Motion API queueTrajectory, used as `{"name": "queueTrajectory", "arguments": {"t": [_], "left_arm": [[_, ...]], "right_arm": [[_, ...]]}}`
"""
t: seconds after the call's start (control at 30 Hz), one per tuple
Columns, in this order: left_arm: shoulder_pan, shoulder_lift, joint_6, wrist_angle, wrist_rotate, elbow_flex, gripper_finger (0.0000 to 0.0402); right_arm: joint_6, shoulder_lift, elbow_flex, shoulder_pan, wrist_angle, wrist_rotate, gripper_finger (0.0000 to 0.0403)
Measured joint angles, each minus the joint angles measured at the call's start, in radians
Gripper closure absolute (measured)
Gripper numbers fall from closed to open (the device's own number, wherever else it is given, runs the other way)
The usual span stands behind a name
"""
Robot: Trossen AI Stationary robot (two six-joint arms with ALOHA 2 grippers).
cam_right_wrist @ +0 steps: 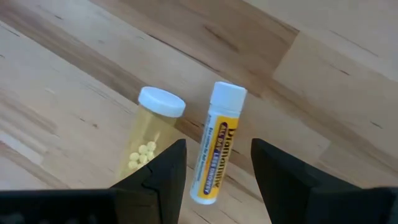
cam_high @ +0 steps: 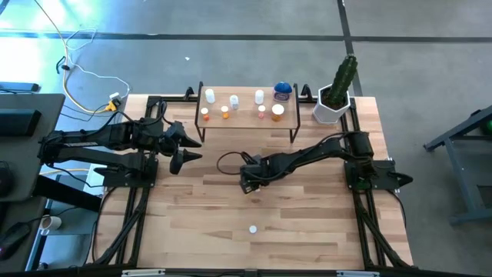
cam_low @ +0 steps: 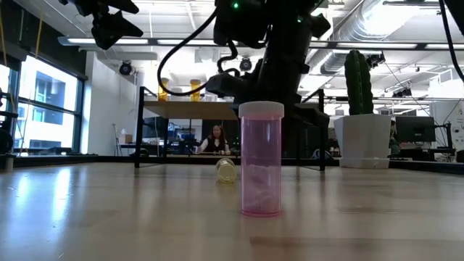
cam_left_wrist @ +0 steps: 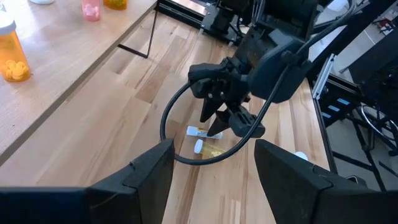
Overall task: Pick and place medicine bottles onto shelf by color
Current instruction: Put the white pill bottle on the shelf
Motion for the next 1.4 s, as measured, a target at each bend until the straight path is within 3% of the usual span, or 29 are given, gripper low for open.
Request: {"name": "queueTrajectory", "arguments": {"t": [0.3, 0.73, 0.97, 1.13, 1.4], "left_arm": [[0.0, 0.0, 0.005, -0.004, 0.0, 0.0, 0.0188], [0.001, 0.0, 0.016, -0.005, 0.0, 0.0, 0.0188], [0.001, 0.0, -0.033, -0.005, 0.0, 0.0, 0.0188], [0.001, 0.0, -0.091, -0.005, 0.0, 0.0, 0.0188], [0.001, 0.0, -0.141, -0.005, 0.0, 0.0, 0.0188]], "right_arm": [[0.025, 0.035, 0.001, 0.0, -0.006, -0.032, 0.024], [0.051, 0.033, 0.001, 0.001, -0.045, -0.057, 0.0354], [0.039, 0.023, 0.027, 0.015, -0.089, -0.042, 0.0351], [-0.001, 0.019, 0.122, 0.045, -0.155, 0.039, 0.0352], [-0.12, 0.018, 0.313, 0.089, -0.184, 0.281, 0.0353]]}}
